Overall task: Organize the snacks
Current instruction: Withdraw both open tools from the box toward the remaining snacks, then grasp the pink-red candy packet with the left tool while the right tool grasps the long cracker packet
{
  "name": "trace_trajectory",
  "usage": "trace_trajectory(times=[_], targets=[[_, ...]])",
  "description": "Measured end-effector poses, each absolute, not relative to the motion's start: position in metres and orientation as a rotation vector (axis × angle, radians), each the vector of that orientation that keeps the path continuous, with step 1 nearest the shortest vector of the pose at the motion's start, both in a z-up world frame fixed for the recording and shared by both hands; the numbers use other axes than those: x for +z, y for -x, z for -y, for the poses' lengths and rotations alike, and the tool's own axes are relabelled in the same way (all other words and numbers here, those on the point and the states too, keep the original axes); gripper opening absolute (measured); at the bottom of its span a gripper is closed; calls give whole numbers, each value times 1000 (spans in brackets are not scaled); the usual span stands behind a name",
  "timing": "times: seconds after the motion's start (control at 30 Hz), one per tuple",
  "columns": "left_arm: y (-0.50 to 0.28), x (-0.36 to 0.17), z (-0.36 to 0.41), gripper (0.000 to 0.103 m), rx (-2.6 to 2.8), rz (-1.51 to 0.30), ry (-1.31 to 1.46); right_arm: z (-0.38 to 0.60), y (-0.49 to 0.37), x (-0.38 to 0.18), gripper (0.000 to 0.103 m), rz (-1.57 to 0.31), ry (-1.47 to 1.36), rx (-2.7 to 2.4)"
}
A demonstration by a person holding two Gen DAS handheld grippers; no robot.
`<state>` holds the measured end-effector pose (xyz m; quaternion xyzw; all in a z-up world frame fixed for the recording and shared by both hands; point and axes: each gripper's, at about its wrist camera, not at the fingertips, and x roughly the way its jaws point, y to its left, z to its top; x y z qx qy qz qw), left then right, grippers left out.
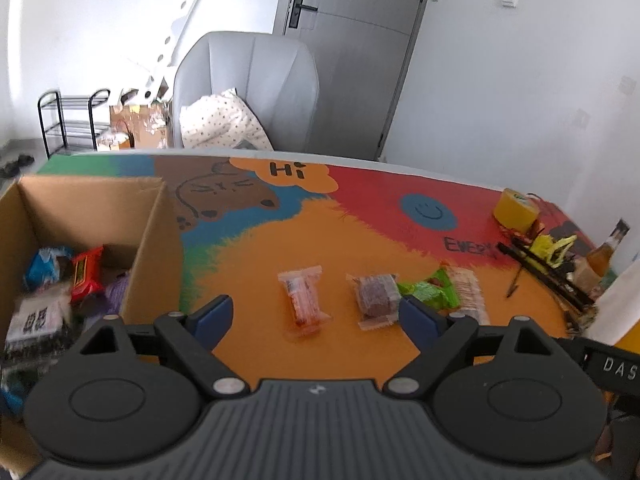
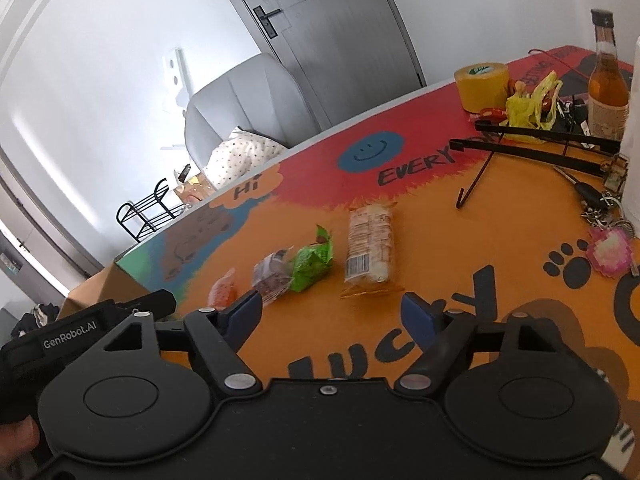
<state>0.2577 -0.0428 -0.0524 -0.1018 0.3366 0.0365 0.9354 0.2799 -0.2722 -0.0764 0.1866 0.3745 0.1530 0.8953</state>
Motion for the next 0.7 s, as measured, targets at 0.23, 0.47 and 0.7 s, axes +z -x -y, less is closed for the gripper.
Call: trace_trajectory(times=[0.23, 0.47, 0.7], targets=[[-284, -71, 47, 76, 87, -732, 216, 271, -304, -91, 69, -798, -374, 305], [-313, -95, 45, 60, 139, -780, 219, 269, -325, -106, 62, -813, -351, 242], [-326, -109, 45, 50, 178, -791, 216, 258, -337, -113, 62, -819, -292, 238]])
